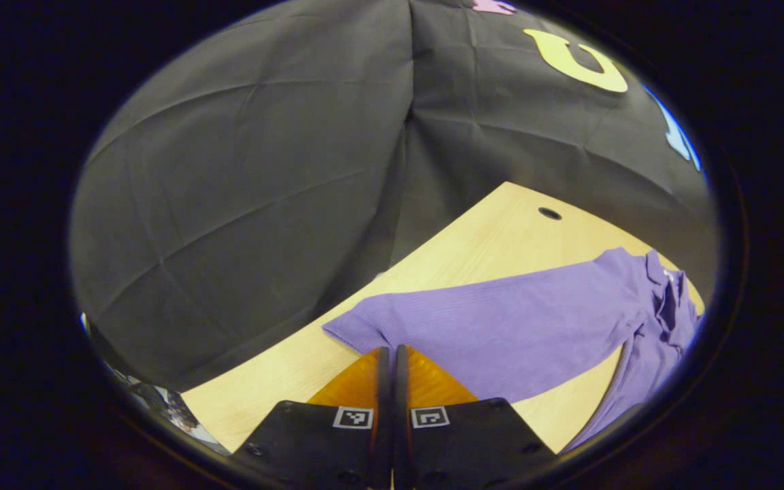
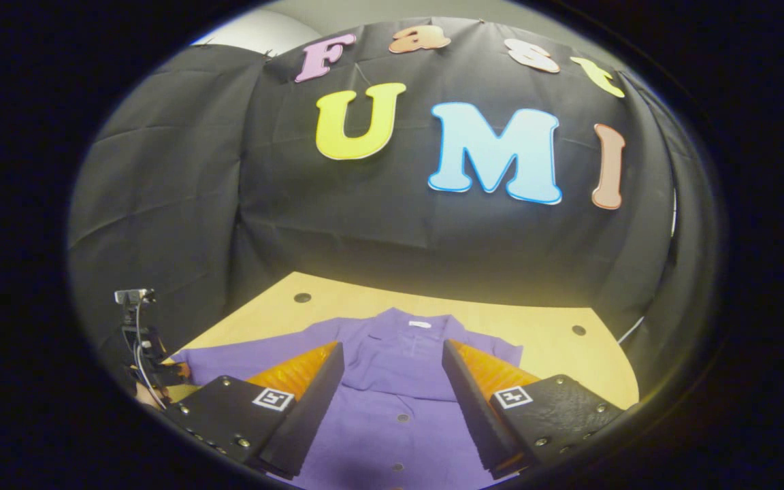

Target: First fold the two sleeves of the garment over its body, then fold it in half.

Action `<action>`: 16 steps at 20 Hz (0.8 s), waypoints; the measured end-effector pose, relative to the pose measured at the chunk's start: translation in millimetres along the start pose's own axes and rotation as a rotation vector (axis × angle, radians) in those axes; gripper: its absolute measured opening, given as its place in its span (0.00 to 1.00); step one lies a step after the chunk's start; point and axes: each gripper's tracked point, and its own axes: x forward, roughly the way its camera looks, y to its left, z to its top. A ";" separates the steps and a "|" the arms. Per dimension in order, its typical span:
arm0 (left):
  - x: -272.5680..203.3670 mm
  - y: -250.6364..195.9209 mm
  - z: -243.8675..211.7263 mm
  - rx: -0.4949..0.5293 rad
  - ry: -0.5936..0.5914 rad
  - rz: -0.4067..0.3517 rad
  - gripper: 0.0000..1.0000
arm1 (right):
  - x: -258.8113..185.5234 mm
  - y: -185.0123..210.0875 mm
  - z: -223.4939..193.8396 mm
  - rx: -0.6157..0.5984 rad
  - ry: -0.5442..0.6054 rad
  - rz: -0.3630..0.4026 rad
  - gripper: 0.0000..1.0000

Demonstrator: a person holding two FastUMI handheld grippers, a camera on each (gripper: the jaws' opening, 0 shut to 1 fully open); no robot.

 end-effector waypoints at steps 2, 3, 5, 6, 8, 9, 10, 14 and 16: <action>-5.1 -6.0 6.4 -0.034 -0.016 -0.021 0.06 | -5.0 -13.6 -2.4 0.010 0.001 -0.021 0.91; -9.9 -11.0 11.3 -0.050 -0.025 -0.039 0.06 | -7.4 -19.9 -4.2 0.016 0.001 -0.032 0.91; -20.5 -30.4 24.9 -0.082 -0.056 -0.084 0.06 | -11.5 -32.1 -7.2 0.027 0.001 -0.050 0.91; -26.0 -43.3 32.4 -0.093 -0.068 -0.106 0.06 | -14.2 -37.5 -8.2 0.030 0.000 -0.057 0.91; -38.2 -68.9 44.5 -0.097 -0.092 -0.151 0.06 | -18.8 -47.1 -10.9 0.037 -0.001 -0.068 0.91; -45.2 -85.1 52.1 -0.094 -0.104 -0.179 0.06 | -21.1 -51.8 -12.9 0.041 -0.002 -0.074 0.91; -51.8 -100.5 58.4 -0.088 -0.113 -0.204 0.06 | -22.6 -57.4 -14.9 0.046 -0.001 -0.081 0.91; -81.0 -178.0 73.5 -0.023 -0.144 -0.336 0.06 | -33.7 -79.7 -24.7 0.059 0.006 -0.117 0.91; -92.4 -214.9 79.2 0.011 -0.156 -0.398 0.06 | -39.5 -91.1 -30.5 0.061 0.009 -0.138 0.91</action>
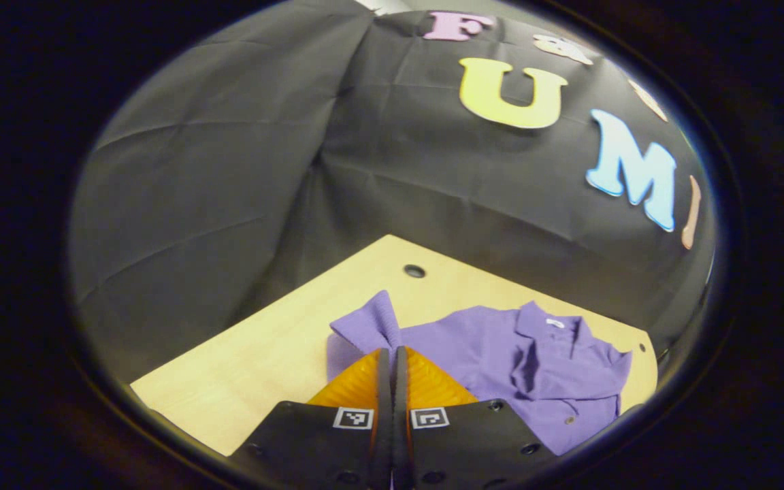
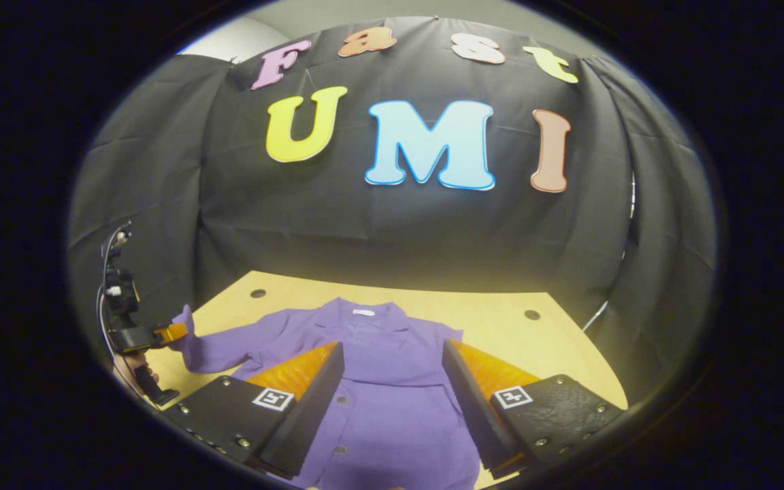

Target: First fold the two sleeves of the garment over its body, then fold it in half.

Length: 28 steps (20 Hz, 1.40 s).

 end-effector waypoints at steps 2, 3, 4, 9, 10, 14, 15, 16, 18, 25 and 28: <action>1.6 -39.9 8.1 0.034 -0.013 -0.065 0.06 | -5.1 -11.8 -4.0 0.003 0.002 -0.017 0.91; 3.2 -59.8 12.1 0.055 -0.020 -0.095 0.06 | -7.5 -17.5 -6.5 0.008 0.004 -0.026 0.91; 2.6 -83.0 14.0 0.075 -0.027 -0.128 0.06 | -9.5 -24.5 -7.7 0.013 0.004 -0.036 0.91; 7.2 -186.7 13.6 0.119 -0.040 -0.275 0.06 | -21.6 -65.8 -17.9 0.025 0.009 -0.101 0.91; 7.0 -207.2 13.1 0.133 -0.039 -0.301 0.05 | -24.5 -73.5 -19.7 0.024 0.013 -0.112 0.91; 0.2 -287.4 -5.8 0.207 -0.025 -0.402 0.06 | -30.8 -100.5 -33.3 0.025 0.032 -0.141 0.91; -1.9 -304.1 -11.2 0.227 -0.018 -0.426 0.06 | -32.1 -104.5 -36.7 0.029 0.037 -0.144 0.91; -3.4 -318.2 -15.8 0.242 -0.015 -0.449 0.06 | -32.6 -108.3 -40.3 0.035 0.042 -0.147 0.91; -7.9 -349.0 -25.9 0.291 -0.011 -0.497 0.05 | -32.8 -113.2 -47.6 0.050 0.053 -0.151 0.91; -6.6 -411.4 -68.9 0.388 0.027 -0.597 0.06 | -40.2 -128.7 -64.4 0.086 0.069 -0.188 0.91; 2.7 -419.7 -94.5 0.385 0.076 -0.597 0.06 | -45.2 -136.2 -68.3 0.096 0.078 -0.209 0.91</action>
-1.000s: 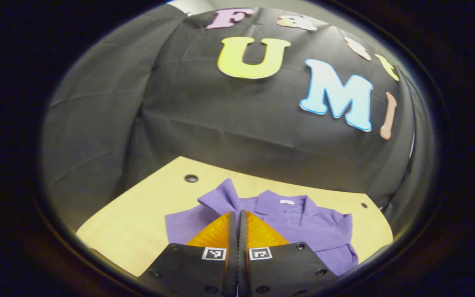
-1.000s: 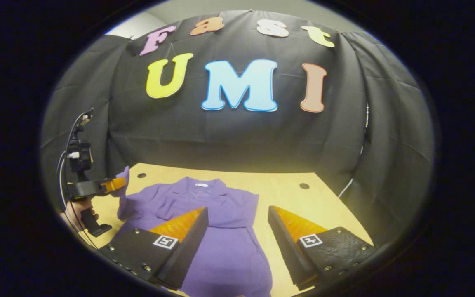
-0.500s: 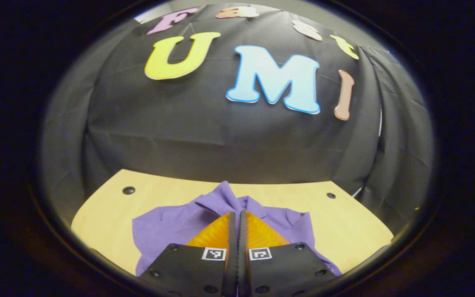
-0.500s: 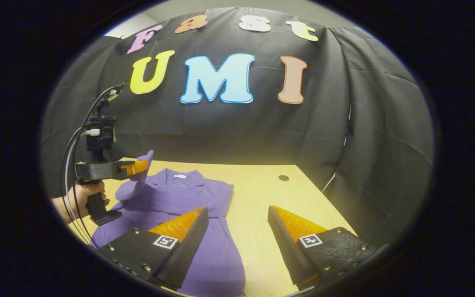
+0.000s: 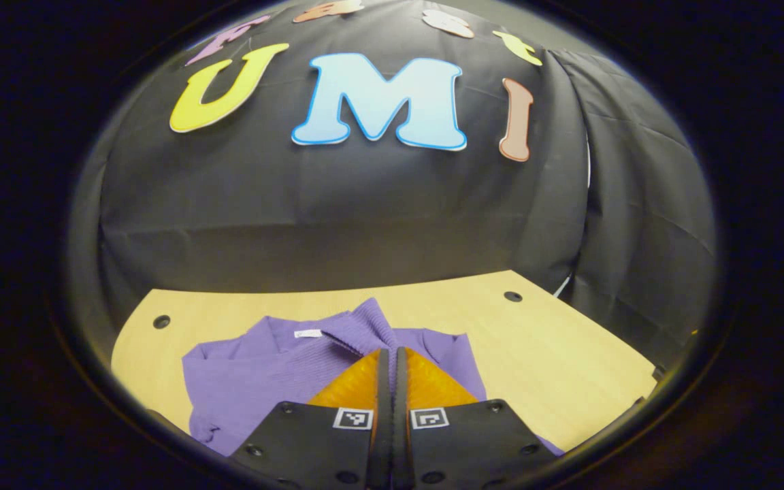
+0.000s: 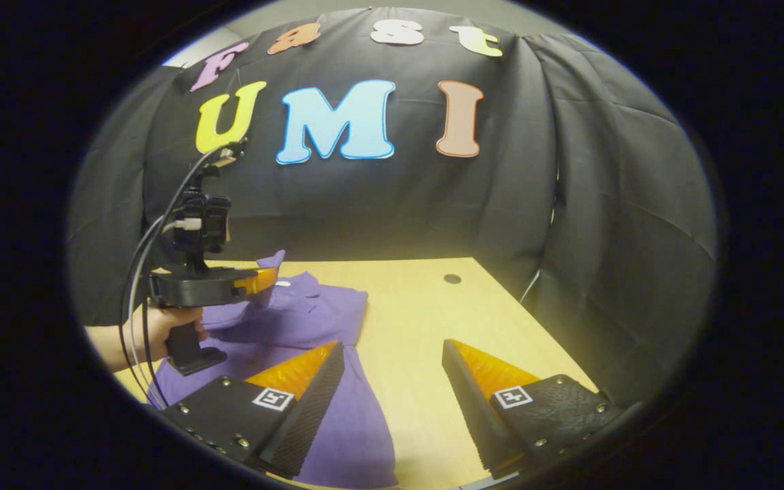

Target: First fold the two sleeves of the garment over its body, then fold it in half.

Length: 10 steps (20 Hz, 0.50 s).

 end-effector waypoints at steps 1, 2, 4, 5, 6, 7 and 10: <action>9.0 -2.0 -6.8 -0.009 0.014 0.003 0.06 | -0.4 -1.3 -1.7 0.001 0.004 -0.001 0.91; 16.5 -3.6 -12.1 -0.023 0.025 0.004 0.06 | -1.2 -1.9 -3.4 -0.004 0.009 0.004 0.91; 26.4 -14.0 -24.5 -0.039 0.051 -0.017 0.06 | -0.1 -3.0 -8.3 -0.027 0.023 0.023 0.91; 31.5 -17.9 -32.4 -0.037 0.064 -0.019 0.07 | 1.6 -2.4 -10.9 -0.042 0.028 0.039 0.91; 36.1 -20.4 -39.7 -0.031 0.073 -0.021 0.07 | 3.5 -1.8 -12.3 -0.054 0.032 0.059 0.91; 40.7 -23.1 -45.9 -0.030 0.082 -0.020 0.07 | 7.1 -0.9 -14.9 -0.063 0.037 0.085 0.91; 45.3 -28.5 -60.8 -0.033 0.114 -0.027 0.11 | 17.8 8.9 -20.2 -0.079 0.052 0.180 0.91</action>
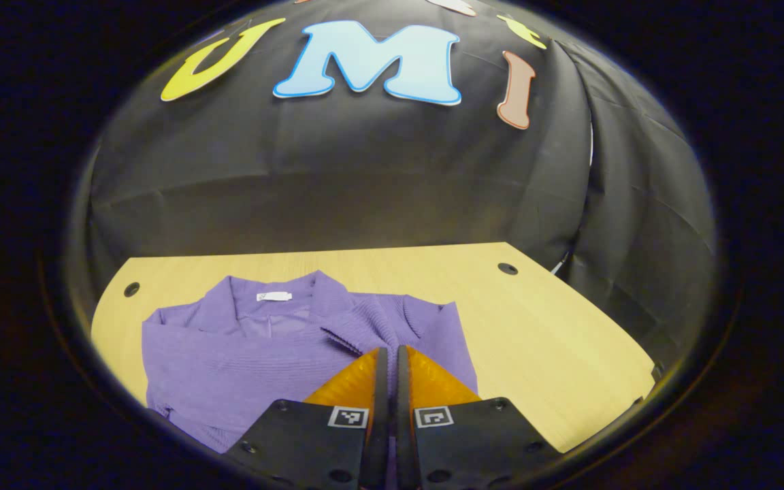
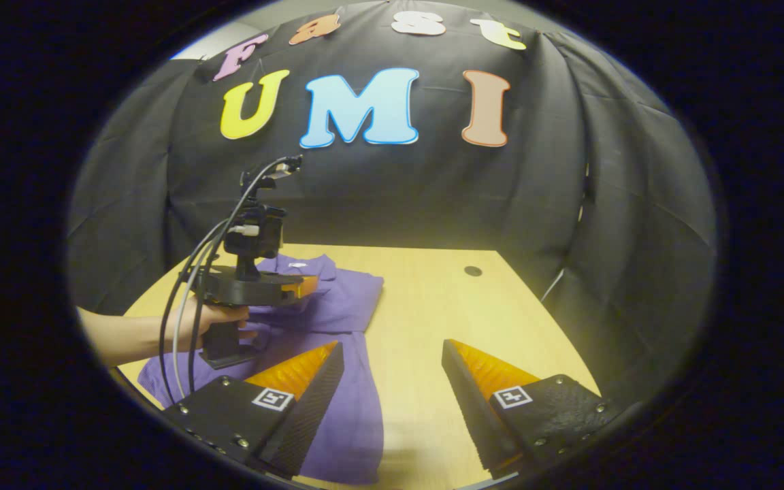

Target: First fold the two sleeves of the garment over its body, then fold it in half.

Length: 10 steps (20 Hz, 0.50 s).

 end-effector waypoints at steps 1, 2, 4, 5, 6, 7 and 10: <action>1.1 -4.5 -6.4 0.002 0.011 -0.009 0.11 | 4.7 1.5 -2.2 -0.016 0.005 0.023 0.91; 1.5 -9.4 -6.6 -0.001 0.018 -0.022 0.18 | 6.9 1.5 -0.6 -0.031 0.002 0.040 0.92; -1.0 -15.9 -5.3 -0.002 0.020 -0.026 0.29 | 8.5 0.1 2.3 -0.046 -0.005 0.062 0.92; -1.1 -20.7 -7.4 -0.001 0.021 -0.033 0.42 | 9.9 0.0 2.9 -0.047 -0.009 0.068 0.92; -2.8 -21.5 -7.5 0.008 0.021 -0.028 0.54 | 10.3 0.0 4.0 -0.048 -0.013 0.067 0.92; -4.0 -27.7 -7.6 0.008 0.022 -0.042 0.52 | 10.1 -0.8 3.9 -0.051 -0.017 0.062 0.92; -18.5 -36.1 -5.8 -0.012 0.011 -0.069 0.76 | 8.0 -1.1 2.0 -0.051 -0.016 0.045 0.91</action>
